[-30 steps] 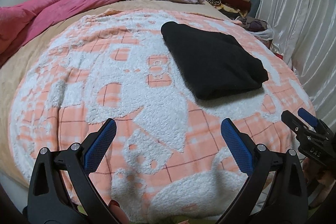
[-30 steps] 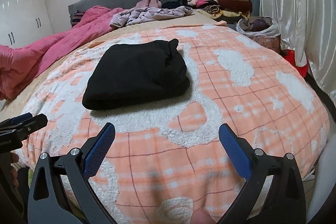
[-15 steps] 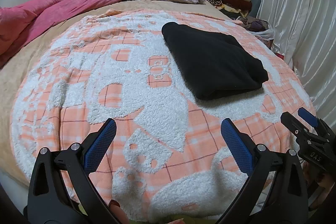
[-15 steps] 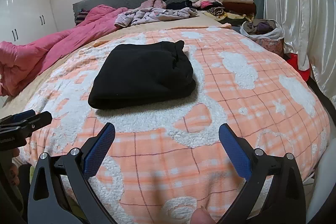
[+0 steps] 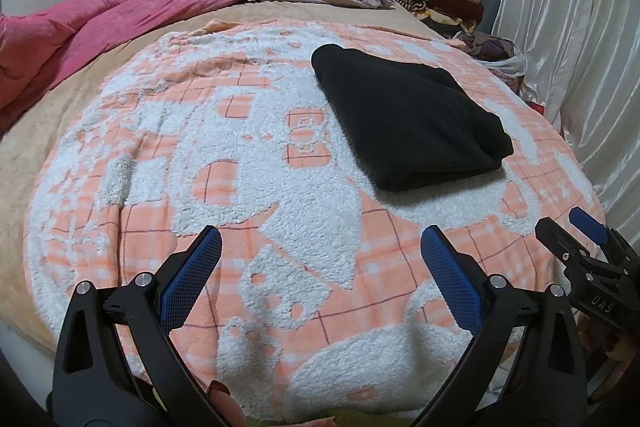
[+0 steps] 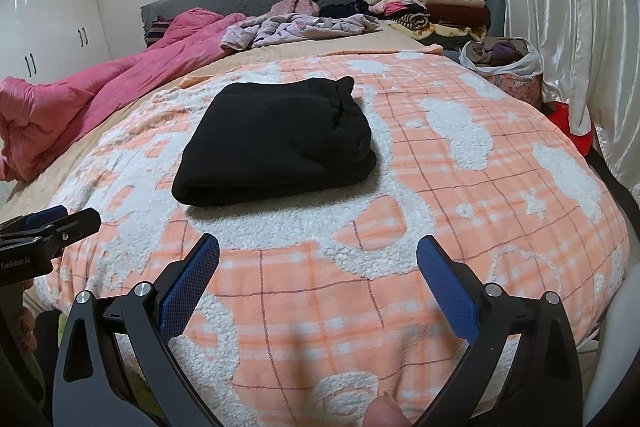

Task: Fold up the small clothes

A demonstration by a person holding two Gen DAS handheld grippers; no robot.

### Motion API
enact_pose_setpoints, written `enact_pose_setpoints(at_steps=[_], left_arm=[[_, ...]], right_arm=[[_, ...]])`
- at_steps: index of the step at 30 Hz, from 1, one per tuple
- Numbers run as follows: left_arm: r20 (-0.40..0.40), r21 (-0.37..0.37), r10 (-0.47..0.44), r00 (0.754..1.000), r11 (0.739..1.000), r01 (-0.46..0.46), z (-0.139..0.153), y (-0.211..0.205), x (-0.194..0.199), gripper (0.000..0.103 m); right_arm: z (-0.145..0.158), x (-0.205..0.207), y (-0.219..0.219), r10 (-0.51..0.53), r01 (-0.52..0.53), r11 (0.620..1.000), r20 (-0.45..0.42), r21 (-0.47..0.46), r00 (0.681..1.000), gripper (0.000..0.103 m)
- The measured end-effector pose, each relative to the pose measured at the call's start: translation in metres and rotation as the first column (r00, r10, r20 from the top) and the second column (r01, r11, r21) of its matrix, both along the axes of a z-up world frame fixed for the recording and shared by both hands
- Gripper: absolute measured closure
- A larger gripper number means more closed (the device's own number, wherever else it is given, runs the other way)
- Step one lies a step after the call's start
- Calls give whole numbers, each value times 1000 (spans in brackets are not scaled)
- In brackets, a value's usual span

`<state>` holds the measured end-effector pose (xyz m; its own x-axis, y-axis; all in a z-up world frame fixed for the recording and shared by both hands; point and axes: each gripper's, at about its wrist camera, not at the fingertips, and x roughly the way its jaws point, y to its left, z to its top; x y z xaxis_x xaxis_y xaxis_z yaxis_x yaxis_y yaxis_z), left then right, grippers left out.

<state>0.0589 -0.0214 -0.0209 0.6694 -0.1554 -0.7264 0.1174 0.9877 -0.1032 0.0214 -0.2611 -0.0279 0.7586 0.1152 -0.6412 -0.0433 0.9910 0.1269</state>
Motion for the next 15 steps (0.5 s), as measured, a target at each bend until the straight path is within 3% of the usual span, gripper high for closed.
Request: enact_pose_setpoints(at_steps=[15], left_arm=[[-5,-1,4,1000,1000,-4,1,-1,-1,10]], right_arm=[[1,-2,0,-4,5,1000,2,-7,1000,5]])
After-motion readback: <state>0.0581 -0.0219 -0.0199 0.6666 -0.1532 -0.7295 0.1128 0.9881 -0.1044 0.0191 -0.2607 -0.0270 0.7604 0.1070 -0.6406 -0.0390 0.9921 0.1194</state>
